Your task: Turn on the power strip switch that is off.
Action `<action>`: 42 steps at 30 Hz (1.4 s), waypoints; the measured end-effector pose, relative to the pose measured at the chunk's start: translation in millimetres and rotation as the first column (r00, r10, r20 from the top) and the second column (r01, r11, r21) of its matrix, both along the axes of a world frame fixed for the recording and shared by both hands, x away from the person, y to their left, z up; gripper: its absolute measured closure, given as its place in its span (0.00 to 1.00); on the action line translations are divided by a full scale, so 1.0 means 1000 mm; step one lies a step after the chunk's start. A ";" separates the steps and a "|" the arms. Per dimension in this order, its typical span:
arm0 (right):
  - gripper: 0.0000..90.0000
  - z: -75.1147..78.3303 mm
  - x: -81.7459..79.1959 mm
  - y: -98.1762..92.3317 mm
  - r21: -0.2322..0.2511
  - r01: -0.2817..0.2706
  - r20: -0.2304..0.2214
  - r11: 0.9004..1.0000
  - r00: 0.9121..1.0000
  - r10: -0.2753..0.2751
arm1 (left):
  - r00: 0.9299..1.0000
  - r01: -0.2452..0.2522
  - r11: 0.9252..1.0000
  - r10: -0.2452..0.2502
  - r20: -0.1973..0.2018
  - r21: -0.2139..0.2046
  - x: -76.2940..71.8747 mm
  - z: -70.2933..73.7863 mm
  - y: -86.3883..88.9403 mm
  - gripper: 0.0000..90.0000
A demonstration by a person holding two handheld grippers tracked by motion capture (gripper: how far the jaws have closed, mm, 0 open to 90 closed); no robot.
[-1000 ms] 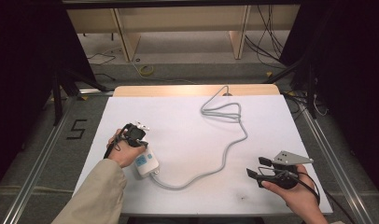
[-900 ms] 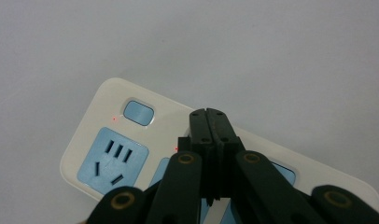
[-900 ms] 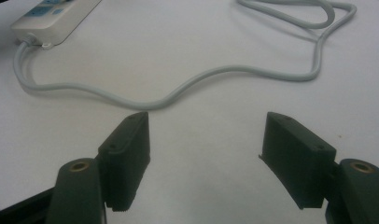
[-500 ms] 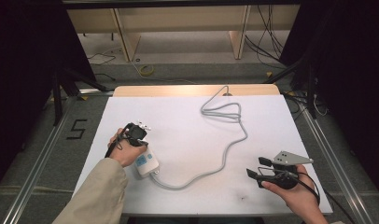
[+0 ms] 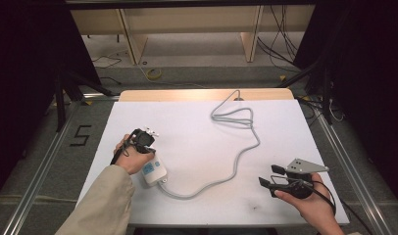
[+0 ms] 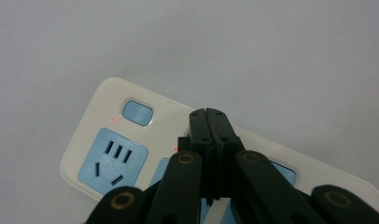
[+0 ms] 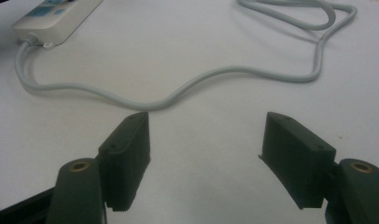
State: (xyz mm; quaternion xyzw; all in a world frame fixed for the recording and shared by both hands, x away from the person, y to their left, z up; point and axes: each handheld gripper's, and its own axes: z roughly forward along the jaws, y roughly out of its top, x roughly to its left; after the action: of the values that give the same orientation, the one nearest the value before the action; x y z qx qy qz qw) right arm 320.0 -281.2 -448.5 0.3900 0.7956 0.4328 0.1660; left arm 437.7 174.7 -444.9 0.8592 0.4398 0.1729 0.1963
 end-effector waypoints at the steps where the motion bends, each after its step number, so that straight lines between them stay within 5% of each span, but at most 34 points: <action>1: 0.36 0.000 0.000 0.000 -0.001 -0.001 0.000 1.000 1.000 0.001 | 1.000 0.001 1.000 -0.001 -0.002 0.001 0.000 0.000 0.000 1.00; 11: 0.36 0.001 -0.001 0.000 -0.002 -0.001 0.000 1.000 1.000 0.001 | 1.000 0.012 1.000 -0.012 0.003 0.026 0.000 -0.001 -0.003 1.00; 42: 0.37 0.000 0.000 -0.001 -0.002 -0.001 -0.001 1.000 1.000 0.001 | 1.000 0.012 0.999 -0.012 -0.005 -0.043 0.001 -0.001 0.005 1.00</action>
State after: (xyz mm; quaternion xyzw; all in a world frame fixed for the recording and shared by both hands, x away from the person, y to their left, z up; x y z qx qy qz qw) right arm 320.1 -281.7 -448.5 0.3897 0.7962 0.4320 0.1660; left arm 438.6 180.1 -446.0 0.8579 0.4386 0.1599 0.2148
